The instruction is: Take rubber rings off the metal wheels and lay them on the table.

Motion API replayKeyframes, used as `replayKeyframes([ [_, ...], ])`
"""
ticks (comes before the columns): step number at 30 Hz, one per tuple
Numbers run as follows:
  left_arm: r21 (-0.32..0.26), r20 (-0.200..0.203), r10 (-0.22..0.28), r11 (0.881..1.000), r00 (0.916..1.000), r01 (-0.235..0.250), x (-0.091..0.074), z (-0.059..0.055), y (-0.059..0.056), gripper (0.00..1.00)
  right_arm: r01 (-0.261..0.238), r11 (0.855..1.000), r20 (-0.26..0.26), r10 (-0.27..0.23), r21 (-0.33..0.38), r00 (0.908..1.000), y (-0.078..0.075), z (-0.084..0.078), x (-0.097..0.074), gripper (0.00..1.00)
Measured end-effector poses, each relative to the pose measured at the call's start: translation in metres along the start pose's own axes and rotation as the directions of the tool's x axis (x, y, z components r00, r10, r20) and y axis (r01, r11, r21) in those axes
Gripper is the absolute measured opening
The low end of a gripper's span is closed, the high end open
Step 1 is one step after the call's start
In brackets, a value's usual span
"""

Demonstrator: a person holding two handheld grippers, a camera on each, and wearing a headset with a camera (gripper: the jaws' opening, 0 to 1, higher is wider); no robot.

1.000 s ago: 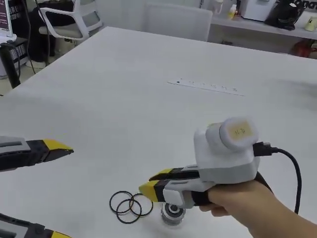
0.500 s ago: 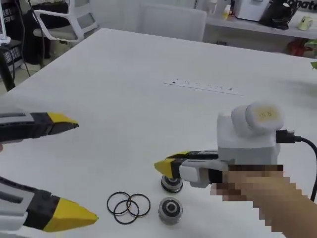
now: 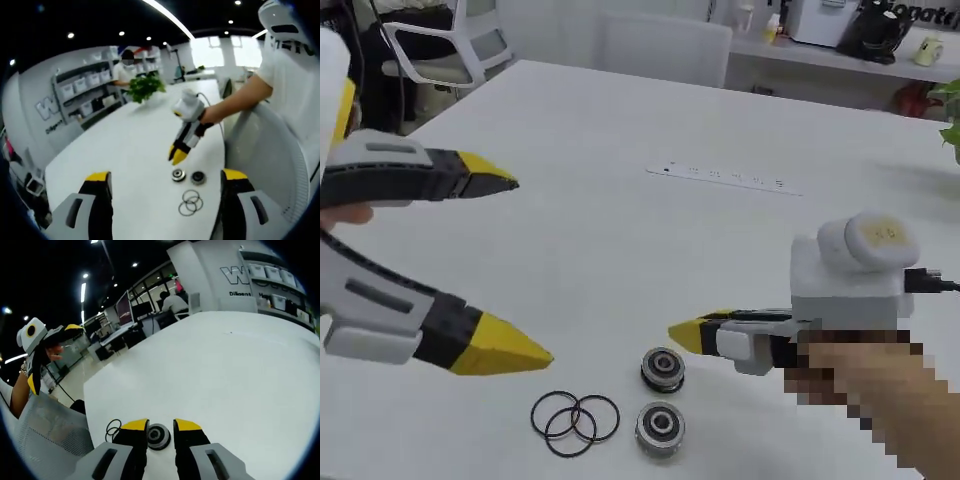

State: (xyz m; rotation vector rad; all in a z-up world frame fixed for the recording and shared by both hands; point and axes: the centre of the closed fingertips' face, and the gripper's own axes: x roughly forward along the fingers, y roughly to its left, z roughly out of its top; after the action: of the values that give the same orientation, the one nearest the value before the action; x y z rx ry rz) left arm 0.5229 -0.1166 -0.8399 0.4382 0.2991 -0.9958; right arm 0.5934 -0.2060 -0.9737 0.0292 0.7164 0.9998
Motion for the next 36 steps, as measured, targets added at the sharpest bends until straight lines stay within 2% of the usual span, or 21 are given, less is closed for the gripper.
replayKeyframes([
  [3,0.033,0.011,-0.019,0.999,0.9998,0.019,0.008,0.012,0.003,0.88,0.014,1.000,-0.015,-0.014,0.008,0.9998,-0.007,-0.005,0.000,0.17],
  [5,0.073,0.015,-0.021,0.997,0.9997,0.020,0.015,0.017,0.008,0.83,0.018,1.000,-0.030,-0.018,0.011,0.9994,-0.009,-0.009,-0.001,0.17],
  [9,0.041,0.081,-0.054,0.998,0.9952,0.051,0.031,0.033,0.009,0.81,0.018,1.000,-0.051,-0.018,0.006,0.9985,-0.014,-0.015,-0.003,0.18],
  [14,0.054,0.112,-0.085,0.995,0.9900,0.079,0.049,0.040,0.006,0.75,0.007,1.000,-0.089,-0.008,-0.012,0.9960,-0.016,-0.026,-0.006,0.18],
  [17,0.051,0.113,-0.091,0.995,0.9894,0.086,0.061,0.039,0.006,0.72,-0.006,1.000,-0.104,0.003,-0.024,0.9946,-0.015,-0.032,-0.005,0.18],
  [20,0.057,0.096,-0.112,0.993,0.9890,0.107,0.073,0.038,0.001,0.70,-0.025,0.998,-0.131,0.017,-0.059,0.9912,-0.012,-0.038,-0.002,0.18],
  [22,0.074,0.098,-0.128,0.990,0.9869,0.121,0.081,0.040,-0.002,0.68,-0.035,0.995,-0.146,0.021,-0.092,0.9891,-0.010,-0.041,-0.001,0.18],
  [26,0.067,0.098,-0.162,0.985,0.9819,0.156,0.097,0.039,-0.007,0.63,-0.058,0.989,-0.177,0.033,-0.134,0.9836,-0.004,-0.048,0.003,0.18],
  [29,0.053,0.090,-0.174,0.984,0.9806,0.170,0.113,0.032,-0.008,0.60,-0.061,0.983,-0.195,0.027,-0.175,0.9804,-0.003,-0.053,0.004,0.18],
  [32,0.036,0.087,-0.176,0.984,0.9805,0.174,0.123,0.024,-0.009,0.59,-0.061,0.982,-0.191,0.026,-0.179,0.9812,-0.003,-0.052,0.005,0.18],
  [36,0.025,0.063,-0.160,0.987,0.9851,0.159,0.134,0.002,-0.009,0.56,-0.062,0.982,-0.185,0.028,-0.181,0.9824,-0.003,-0.051,0.005,0.19],
])
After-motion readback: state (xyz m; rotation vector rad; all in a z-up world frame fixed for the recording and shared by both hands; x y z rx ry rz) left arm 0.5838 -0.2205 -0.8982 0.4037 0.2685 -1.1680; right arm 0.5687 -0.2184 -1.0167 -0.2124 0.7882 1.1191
